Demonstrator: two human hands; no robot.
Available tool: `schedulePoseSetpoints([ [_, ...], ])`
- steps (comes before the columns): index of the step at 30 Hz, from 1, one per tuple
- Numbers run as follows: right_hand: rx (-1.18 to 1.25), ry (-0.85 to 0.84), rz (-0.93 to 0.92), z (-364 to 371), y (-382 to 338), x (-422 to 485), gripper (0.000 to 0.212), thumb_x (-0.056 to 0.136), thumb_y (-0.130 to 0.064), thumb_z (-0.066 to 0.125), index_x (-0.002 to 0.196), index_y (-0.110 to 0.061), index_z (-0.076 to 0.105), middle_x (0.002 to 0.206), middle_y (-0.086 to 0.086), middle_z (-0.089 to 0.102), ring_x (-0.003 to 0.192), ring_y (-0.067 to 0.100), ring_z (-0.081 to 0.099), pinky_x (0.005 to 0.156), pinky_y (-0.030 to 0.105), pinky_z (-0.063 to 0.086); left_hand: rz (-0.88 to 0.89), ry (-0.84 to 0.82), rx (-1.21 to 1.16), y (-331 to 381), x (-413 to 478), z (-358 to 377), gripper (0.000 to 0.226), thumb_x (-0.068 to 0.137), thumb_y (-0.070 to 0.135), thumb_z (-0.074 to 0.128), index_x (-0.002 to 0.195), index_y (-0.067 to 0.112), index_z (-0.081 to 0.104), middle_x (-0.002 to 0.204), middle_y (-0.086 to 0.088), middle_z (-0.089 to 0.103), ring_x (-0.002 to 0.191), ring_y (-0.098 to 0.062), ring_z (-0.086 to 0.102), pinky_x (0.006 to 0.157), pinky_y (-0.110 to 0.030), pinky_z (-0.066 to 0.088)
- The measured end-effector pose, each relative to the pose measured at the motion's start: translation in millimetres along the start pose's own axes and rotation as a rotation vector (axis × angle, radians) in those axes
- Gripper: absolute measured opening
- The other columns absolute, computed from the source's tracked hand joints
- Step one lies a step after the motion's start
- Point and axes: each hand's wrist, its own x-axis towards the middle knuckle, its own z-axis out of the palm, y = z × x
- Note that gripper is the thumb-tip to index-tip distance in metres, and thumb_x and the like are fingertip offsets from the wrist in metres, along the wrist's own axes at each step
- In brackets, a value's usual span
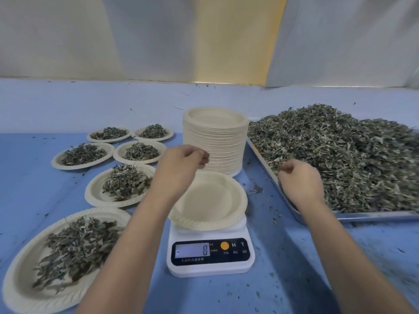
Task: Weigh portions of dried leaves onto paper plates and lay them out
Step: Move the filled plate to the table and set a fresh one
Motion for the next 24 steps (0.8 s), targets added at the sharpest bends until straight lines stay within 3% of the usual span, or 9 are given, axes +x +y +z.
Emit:
schedulePoseSetpoints([
  [1,-0.111,-0.034,0.017,0,8,4,0.032,0.091,-0.024,0.055,0.122,-0.017,0.061,0.123,0.009,0.061,0.117,0.030,0.050,0.090,0.042,0.044,-0.003,-0.030,-0.072,5,0,9,0.024,0.094,0.010,0.047,0.094,0.006,0.071,0.089,-0.002,0.072,0.077,-0.008,0.066,0.070,-0.012,0.050],
  [3,-0.304,-0.154,0.086,0,20,11,0.045,0.092,-0.034,0.056,0.136,-0.026,0.048,0.154,0.008,0.030,0.145,0.032,0.012,0.111,0.056,0.017,0.003,-0.072,-0.159,16,2,26,0.023,0.094,0.010,0.047,0.090,0.009,0.070,0.088,-0.004,0.072,0.073,-0.008,0.066,0.064,-0.009,0.049],
  [5,-0.360,-0.254,0.181,0,29,16,0.058,0.092,-0.045,0.055,0.144,-0.034,0.033,0.161,0.007,-0.001,0.145,0.037,-0.014,0.112,0.061,0.000,0.029,-0.079,-0.200,26,5,41,0.024,0.094,0.012,0.048,0.084,0.014,0.070,0.086,-0.002,0.073,0.072,-0.008,0.066,0.066,-0.013,0.048],
  [8,-0.340,-0.335,0.302,4,36,23,0.075,0.089,-0.057,0.053,0.150,-0.034,0.016,0.158,0.011,-0.021,0.140,0.042,-0.027,0.111,0.064,-0.002,0.034,-0.071,-0.261,36,8,57,0.027,0.092,0.013,0.049,0.076,0.018,0.069,0.079,0.002,0.073,0.068,-0.007,0.067,0.073,-0.023,0.050],
  [11,-0.304,-0.421,0.356,11,37,27,0.079,0.090,-0.058,0.049,0.152,-0.028,0.010,0.158,0.013,-0.018,0.142,0.041,-0.022,0.113,0.060,0.004,0.032,-0.088,-0.286,38,9,69,0.028,0.092,0.014,0.049,0.074,0.019,0.069,0.075,0.003,0.073,0.065,-0.006,0.067,0.066,-0.018,0.051],
  [13,-0.324,-0.426,0.333,15,37,29,0.070,0.094,-0.051,0.048,0.150,-0.024,0.017,0.159,0.015,-0.004,0.144,0.040,-0.010,0.113,0.056,0.009,0.027,-0.099,-0.283,37,8,75,0.027,0.092,0.014,0.049,0.075,0.018,0.070,0.077,0.002,0.073,0.065,-0.007,0.067,0.059,-0.011,0.049],
  [18,-0.331,-0.438,0.123,21,33,31,0.047,0.097,-0.025,0.046,0.141,-0.015,0.033,0.149,0.018,0.026,0.138,0.038,0.020,0.109,0.051,0.025,0.022,-0.104,-0.267,34,5,84,0.027,0.093,0.014,0.048,0.078,0.017,0.070,0.079,0.002,0.073,0.065,-0.007,0.067,0.056,-0.009,0.046],
  [22,-0.085,-0.396,-0.109,22,36,36,0.050,0.098,-0.011,0.043,0.146,-0.013,0.030,0.157,0.016,0.015,0.144,0.034,0.013,0.116,0.046,0.021,0.019,-0.104,-0.272,35,4,84,0.026,0.093,0.014,0.049,0.077,0.016,0.070,0.076,0.003,0.073,0.063,-0.007,0.067,0.056,-0.009,0.046],
  [24,0.013,-0.305,-0.153,20,35,37,0.052,0.098,-0.016,0.047,0.147,-0.018,0.029,0.159,0.010,0.010,0.146,0.030,0.010,0.115,0.044,0.023,0.012,-0.102,-0.267,34,4,82,0.025,0.092,0.015,0.049,0.079,0.016,0.070,0.077,0.003,0.073,0.064,-0.007,0.068,0.057,-0.009,0.047],
])
